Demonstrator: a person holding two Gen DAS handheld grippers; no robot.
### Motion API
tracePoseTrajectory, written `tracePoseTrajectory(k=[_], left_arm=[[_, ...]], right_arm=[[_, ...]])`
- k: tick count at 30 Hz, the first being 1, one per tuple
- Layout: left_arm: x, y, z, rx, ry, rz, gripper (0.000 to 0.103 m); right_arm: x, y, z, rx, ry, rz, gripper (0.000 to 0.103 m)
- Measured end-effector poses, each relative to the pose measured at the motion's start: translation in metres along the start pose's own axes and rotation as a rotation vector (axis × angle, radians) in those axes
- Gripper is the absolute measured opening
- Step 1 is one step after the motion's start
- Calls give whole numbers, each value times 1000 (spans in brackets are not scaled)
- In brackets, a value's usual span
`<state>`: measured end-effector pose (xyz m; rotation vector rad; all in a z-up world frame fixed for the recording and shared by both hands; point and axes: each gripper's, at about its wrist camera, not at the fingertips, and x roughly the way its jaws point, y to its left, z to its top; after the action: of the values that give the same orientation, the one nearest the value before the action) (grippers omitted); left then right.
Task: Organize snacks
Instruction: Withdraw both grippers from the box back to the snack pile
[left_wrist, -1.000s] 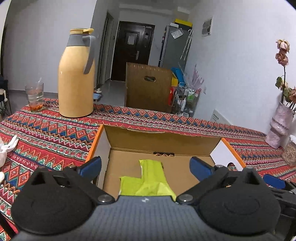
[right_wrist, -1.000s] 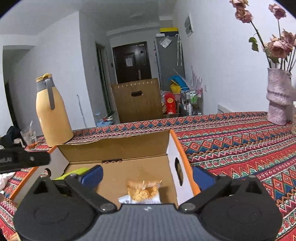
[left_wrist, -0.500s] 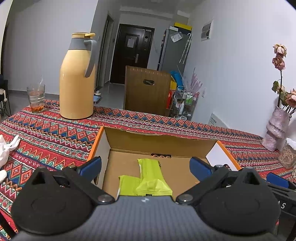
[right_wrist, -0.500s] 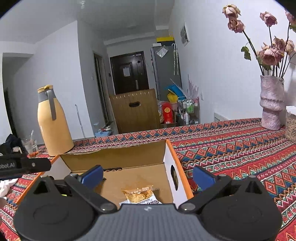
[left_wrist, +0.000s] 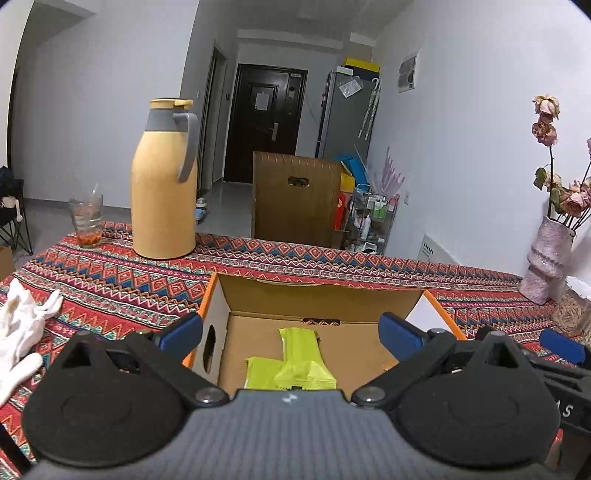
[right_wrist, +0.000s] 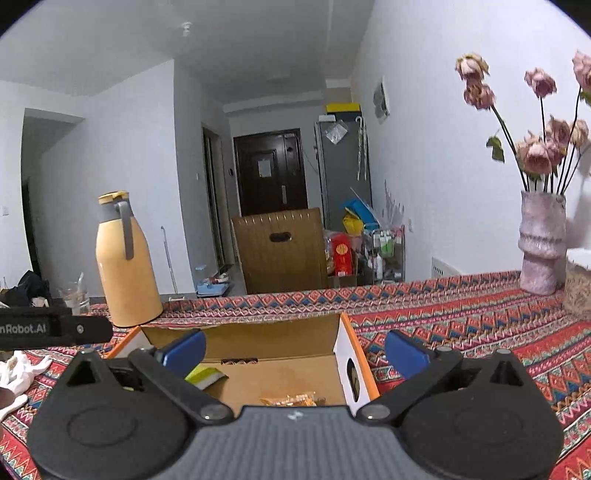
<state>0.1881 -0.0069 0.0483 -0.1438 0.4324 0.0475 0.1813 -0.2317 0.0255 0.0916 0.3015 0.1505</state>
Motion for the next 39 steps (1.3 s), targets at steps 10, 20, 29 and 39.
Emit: tracePoseTrajectory(k=[10, 20, 29, 39], left_arm=[[-40, 9, -19, 38, 15, 2, 103], [-75, 29, -52, 26, 53, 11, 103], [-96, 43, -85, 27, 91, 19, 103], [-110, 62, -112, 26, 123, 20, 103]], right_arm=[[-37, 6, -5, -31, -9, 6, 103], [-77, 7, -38, -37, 53, 12, 103], [-106, 0, -67, -15, 115, 38, 103], [-130, -5, -103, 4, 203, 36, 103]])
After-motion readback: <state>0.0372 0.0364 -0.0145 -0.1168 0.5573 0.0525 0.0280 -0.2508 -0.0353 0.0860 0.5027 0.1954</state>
